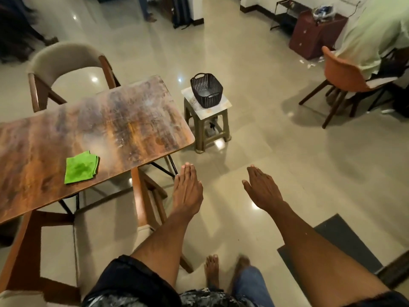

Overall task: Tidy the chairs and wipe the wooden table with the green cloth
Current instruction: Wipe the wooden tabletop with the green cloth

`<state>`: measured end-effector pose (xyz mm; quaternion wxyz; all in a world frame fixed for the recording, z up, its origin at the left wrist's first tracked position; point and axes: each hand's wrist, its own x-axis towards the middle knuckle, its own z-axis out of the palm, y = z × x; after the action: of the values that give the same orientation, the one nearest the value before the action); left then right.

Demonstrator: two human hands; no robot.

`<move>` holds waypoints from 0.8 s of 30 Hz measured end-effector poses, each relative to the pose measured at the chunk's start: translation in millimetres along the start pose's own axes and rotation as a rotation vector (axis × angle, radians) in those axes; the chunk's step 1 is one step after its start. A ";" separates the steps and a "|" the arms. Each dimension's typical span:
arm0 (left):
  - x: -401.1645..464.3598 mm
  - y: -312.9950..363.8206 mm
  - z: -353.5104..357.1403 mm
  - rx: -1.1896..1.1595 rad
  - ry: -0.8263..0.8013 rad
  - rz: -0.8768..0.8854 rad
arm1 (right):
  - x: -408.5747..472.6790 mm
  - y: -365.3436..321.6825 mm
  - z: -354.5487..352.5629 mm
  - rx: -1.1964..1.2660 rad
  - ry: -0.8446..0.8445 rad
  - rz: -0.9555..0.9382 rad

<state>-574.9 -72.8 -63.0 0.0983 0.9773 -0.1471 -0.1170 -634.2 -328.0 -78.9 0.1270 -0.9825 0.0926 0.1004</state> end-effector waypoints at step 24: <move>46.9 -90.9 -28.4 -0.056 0.166 -0.627 | 221.0 -114.5 -20.1 -0.171 -0.156 -0.657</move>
<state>-499.9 2.3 -65.9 0.0959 0.9780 0.1730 -0.0656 -394.2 -259.1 -82.2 0.0763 -0.9562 -0.2474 0.1363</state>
